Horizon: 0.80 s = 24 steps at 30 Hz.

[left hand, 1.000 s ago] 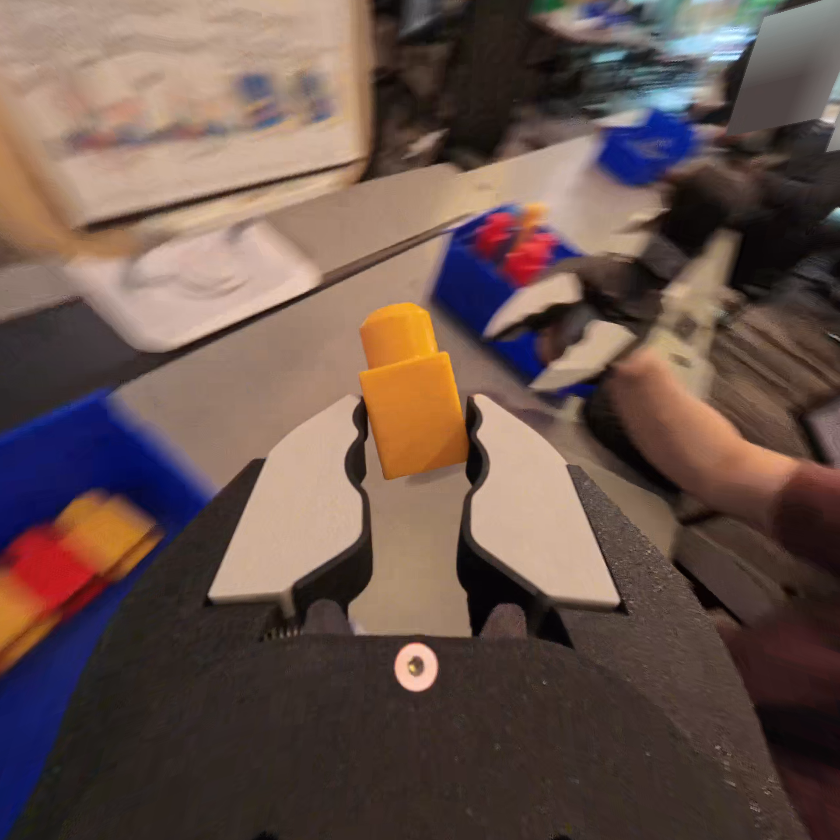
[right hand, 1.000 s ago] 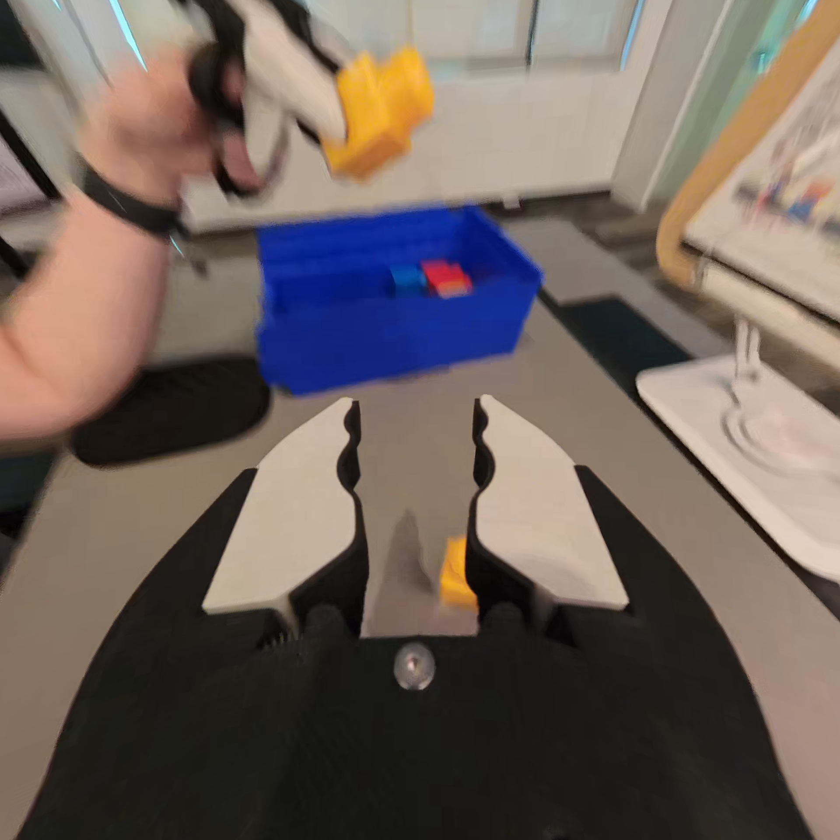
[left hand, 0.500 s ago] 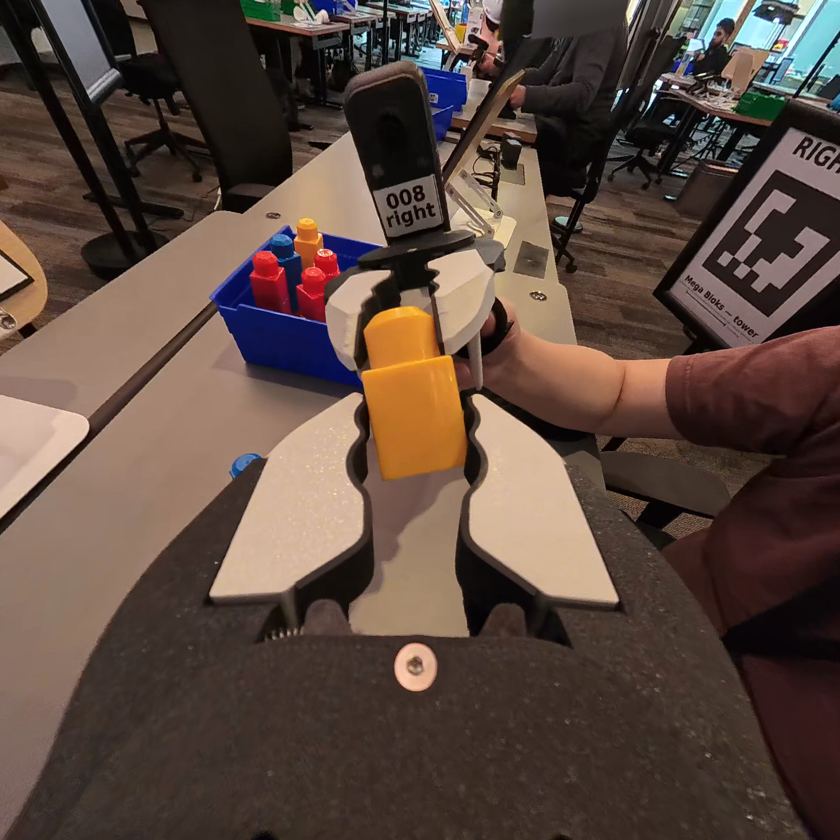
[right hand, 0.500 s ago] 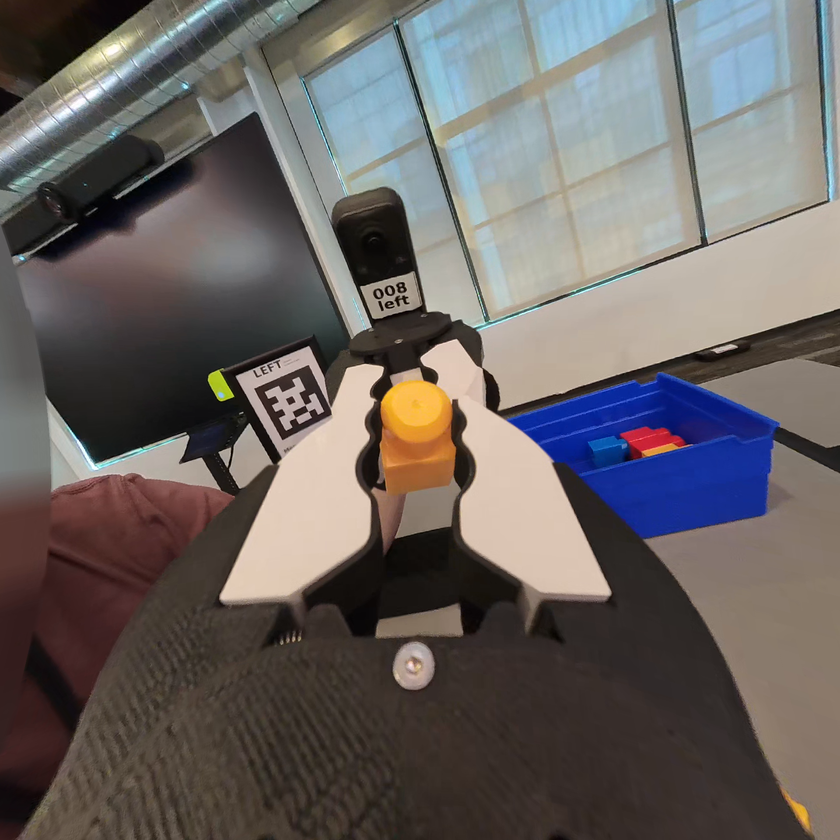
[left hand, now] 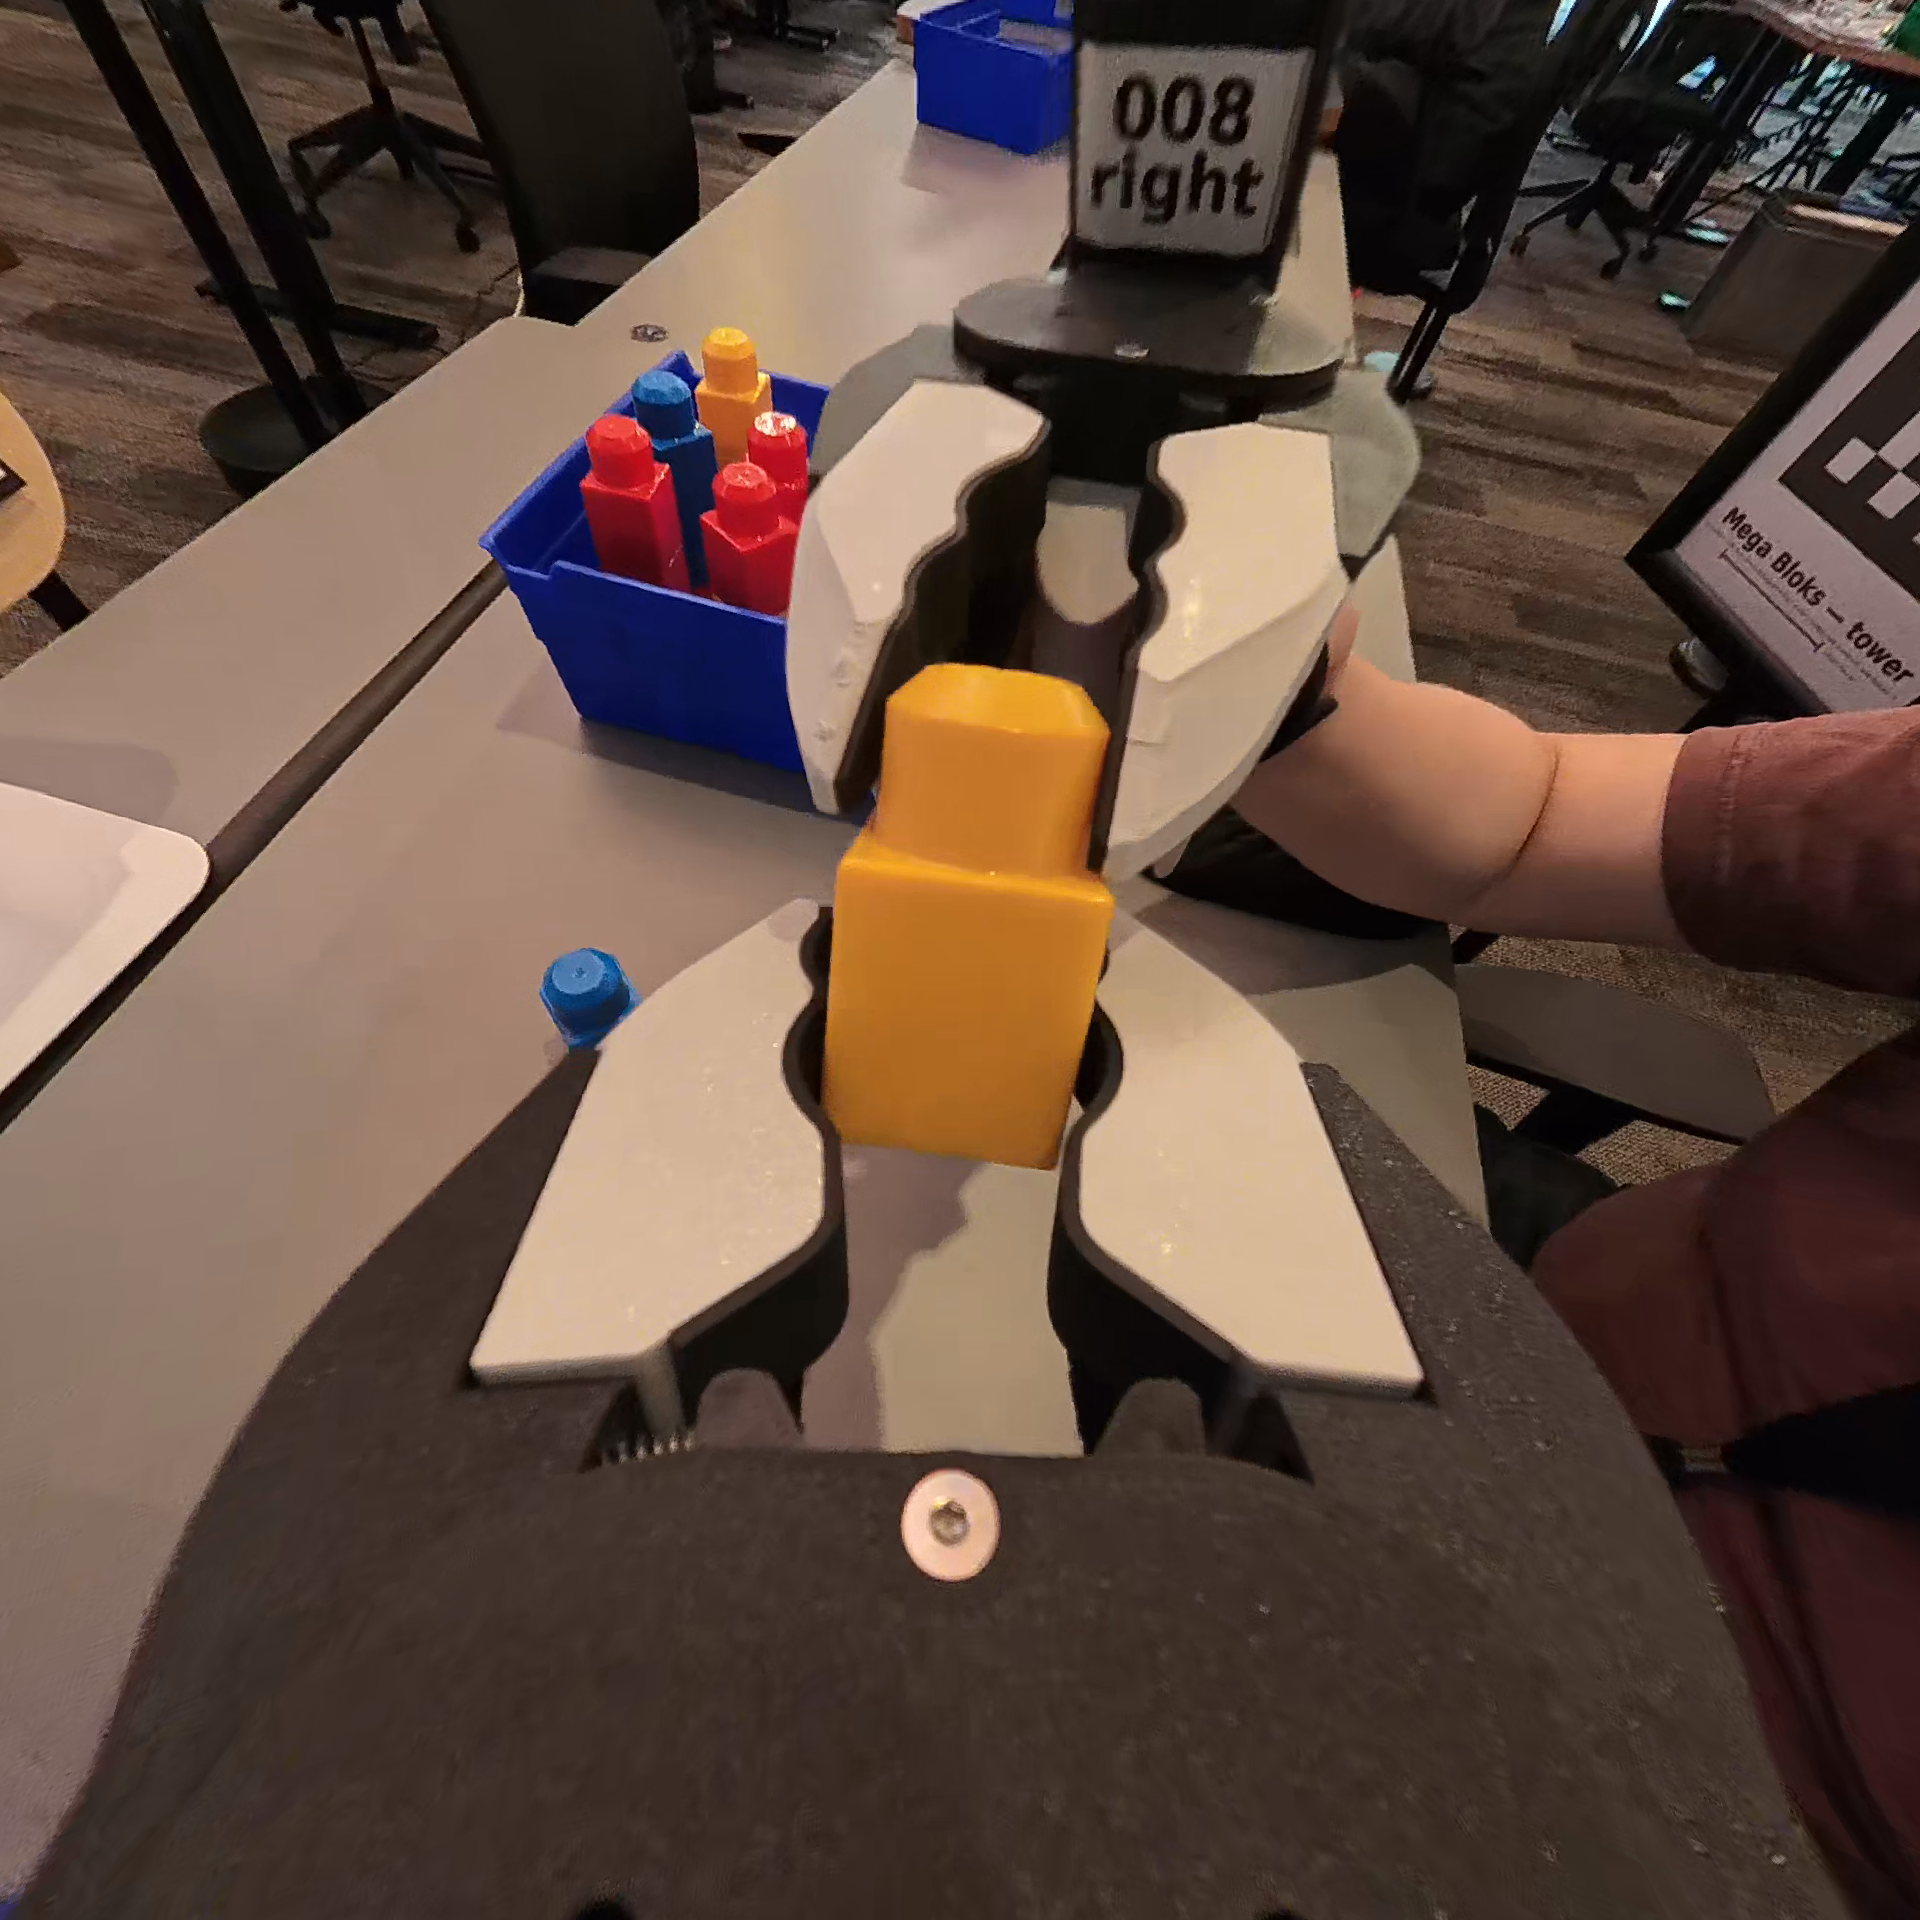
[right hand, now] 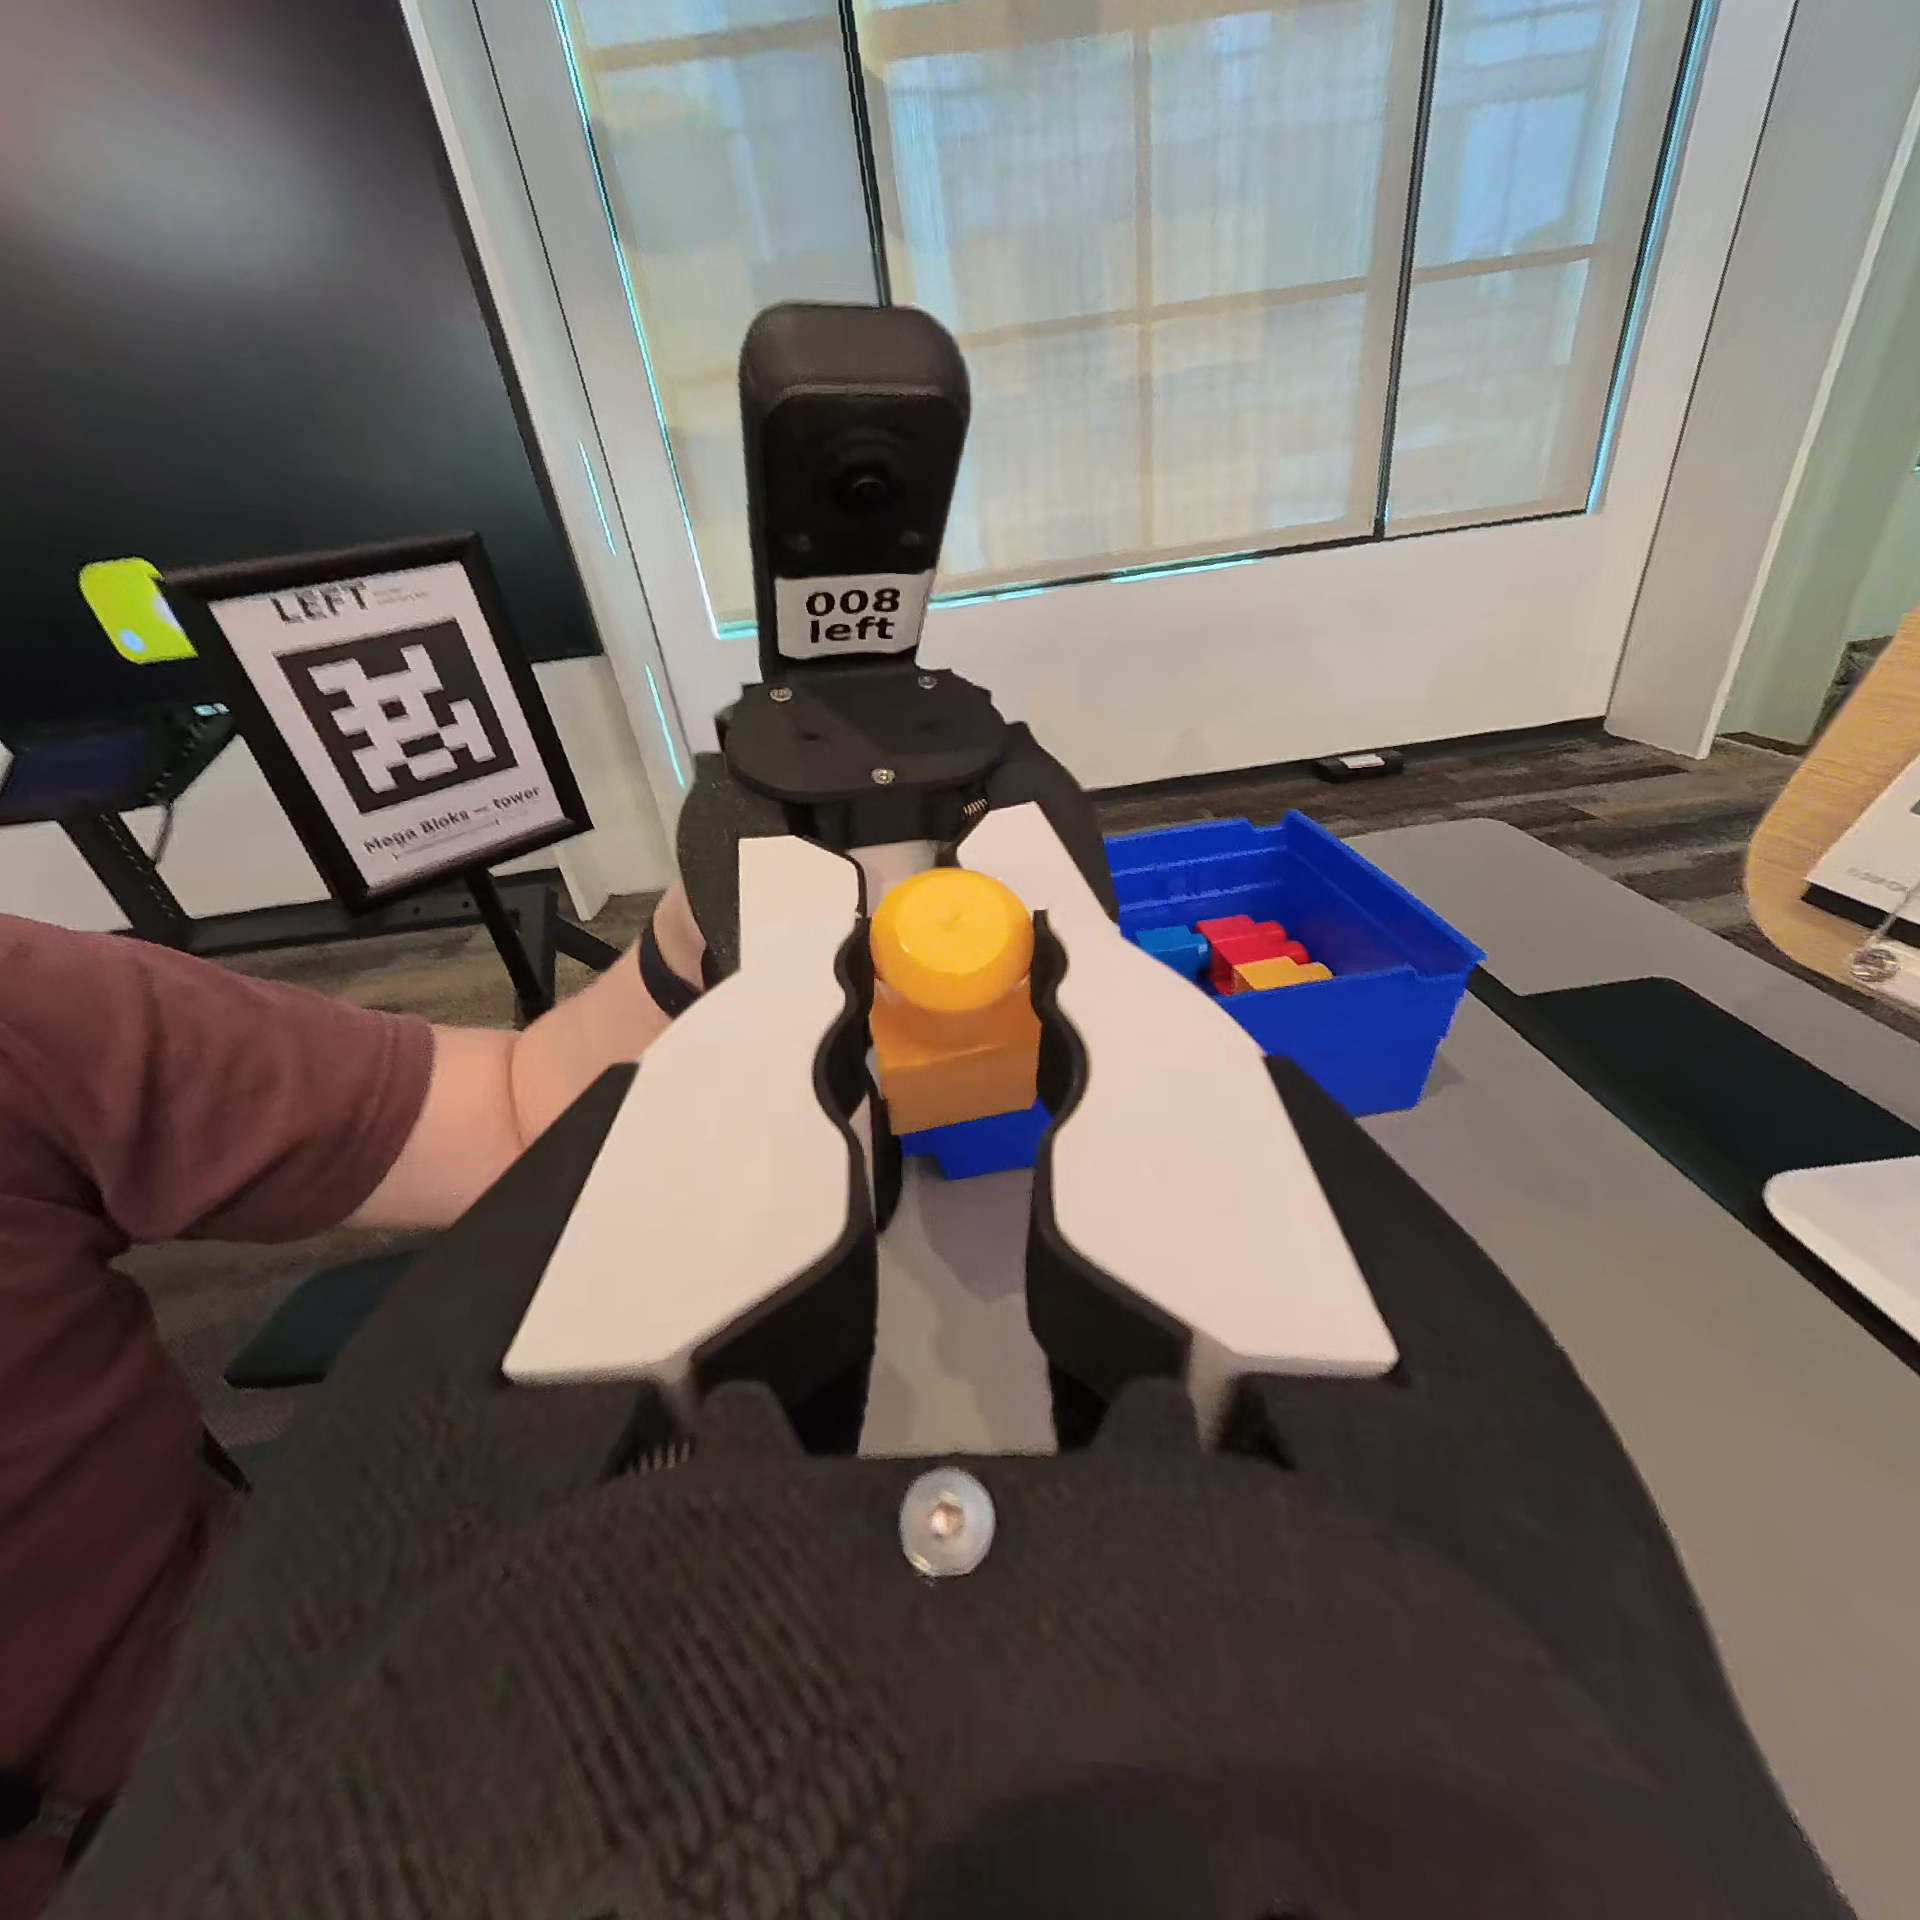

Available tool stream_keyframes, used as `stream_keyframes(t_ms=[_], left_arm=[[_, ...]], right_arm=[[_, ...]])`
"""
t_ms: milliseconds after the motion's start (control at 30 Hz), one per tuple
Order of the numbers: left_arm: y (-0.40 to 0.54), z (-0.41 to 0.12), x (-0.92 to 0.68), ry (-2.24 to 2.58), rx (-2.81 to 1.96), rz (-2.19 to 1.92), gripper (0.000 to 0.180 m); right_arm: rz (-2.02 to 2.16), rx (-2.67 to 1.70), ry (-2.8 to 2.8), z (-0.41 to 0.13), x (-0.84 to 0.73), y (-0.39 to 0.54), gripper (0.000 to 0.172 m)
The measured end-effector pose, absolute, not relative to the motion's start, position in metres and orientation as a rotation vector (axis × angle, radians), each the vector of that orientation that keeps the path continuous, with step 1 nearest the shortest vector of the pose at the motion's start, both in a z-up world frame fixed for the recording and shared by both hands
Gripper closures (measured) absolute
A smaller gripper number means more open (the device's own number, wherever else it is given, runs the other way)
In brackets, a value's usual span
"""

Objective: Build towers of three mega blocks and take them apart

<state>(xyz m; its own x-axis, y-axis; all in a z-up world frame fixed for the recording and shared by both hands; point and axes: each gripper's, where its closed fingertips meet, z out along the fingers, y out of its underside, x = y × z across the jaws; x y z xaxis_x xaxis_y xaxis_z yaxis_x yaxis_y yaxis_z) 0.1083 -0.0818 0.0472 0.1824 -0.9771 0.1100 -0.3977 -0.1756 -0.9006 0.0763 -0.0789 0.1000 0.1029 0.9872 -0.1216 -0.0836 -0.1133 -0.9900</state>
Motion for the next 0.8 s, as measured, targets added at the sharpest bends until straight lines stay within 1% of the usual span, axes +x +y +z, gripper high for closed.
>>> stream_keyframes(t_ms=[67,200,367,533,600,667,800], left_arm=[[-0.080,0.047,0.106,1.313,-1.698,-0.938,0.131],[-0.083,0.049,0.106,1.333,-1.679,-0.953,0.137],[-0.079,0.039,0.103,1.352,-1.719,-0.898,0.136],[-0.080,0.042,0.106,1.353,-1.681,-0.893,0.137],[-0.083,0.041,0.107,1.370,-1.687,-0.909,0.130],[-0.082,0.040,0.108,1.366,-1.678,-0.900,0.134],[-0.080,0.042,0.108,1.338,-1.683,-0.941,0.137]], right_arm=[[1.174,-1.316,-1.051,0.095,0.075,-0.078,0.142],[1.143,-1.315,-1.083,0.095,0.074,-0.081,0.142],[1.147,-1.328,-1.064,0.093,0.073,-0.079,0.142],[1.172,-1.324,-1.059,0.096,0.075,-0.080,0.142],[1.163,-1.327,-1.067,0.095,0.075,-0.080,0.142],[1.162,-1.331,-1.079,0.093,0.073,-0.081,0.142],[1.166,-1.325,-1.070,0.092,0.072,-0.080,0.142]])
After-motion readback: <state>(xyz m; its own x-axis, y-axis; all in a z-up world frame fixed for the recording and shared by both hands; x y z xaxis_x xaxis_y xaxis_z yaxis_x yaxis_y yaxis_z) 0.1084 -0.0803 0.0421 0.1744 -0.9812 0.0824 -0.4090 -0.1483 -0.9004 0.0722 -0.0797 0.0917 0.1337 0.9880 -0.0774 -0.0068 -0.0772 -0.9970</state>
